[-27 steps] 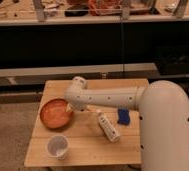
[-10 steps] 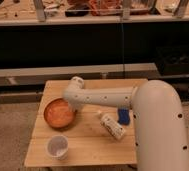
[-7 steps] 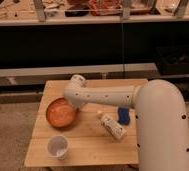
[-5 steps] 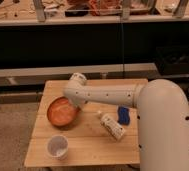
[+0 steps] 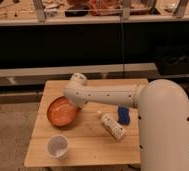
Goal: Pick up the ceramic bowl
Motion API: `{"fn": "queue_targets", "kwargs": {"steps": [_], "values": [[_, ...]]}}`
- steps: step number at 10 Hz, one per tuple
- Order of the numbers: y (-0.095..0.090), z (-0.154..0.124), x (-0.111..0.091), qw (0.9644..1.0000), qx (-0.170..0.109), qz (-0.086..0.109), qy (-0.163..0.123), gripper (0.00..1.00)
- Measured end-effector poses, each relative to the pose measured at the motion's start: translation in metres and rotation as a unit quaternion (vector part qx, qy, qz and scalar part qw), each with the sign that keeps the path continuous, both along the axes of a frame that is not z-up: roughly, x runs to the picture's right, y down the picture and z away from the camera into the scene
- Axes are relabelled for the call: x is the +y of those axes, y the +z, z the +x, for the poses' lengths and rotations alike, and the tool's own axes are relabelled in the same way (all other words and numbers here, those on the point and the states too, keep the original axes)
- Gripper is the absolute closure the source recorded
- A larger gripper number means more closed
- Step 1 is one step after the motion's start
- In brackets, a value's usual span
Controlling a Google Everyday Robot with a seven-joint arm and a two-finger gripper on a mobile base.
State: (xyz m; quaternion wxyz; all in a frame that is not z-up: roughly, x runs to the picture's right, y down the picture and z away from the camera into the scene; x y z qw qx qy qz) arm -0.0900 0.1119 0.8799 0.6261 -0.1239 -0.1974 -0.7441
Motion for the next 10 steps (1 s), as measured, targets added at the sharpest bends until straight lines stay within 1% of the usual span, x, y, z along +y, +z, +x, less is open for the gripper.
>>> {"fn": "queue_targets", "kwargs": {"steps": [6,10], "values": [[0.0001,0.0001,-0.0027,0.9998,-0.012,0.010,-0.014,0.99],[0.0013,-0.0009,-0.0022,0.9995,-0.018,0.013,-0.023,0.99]]}}
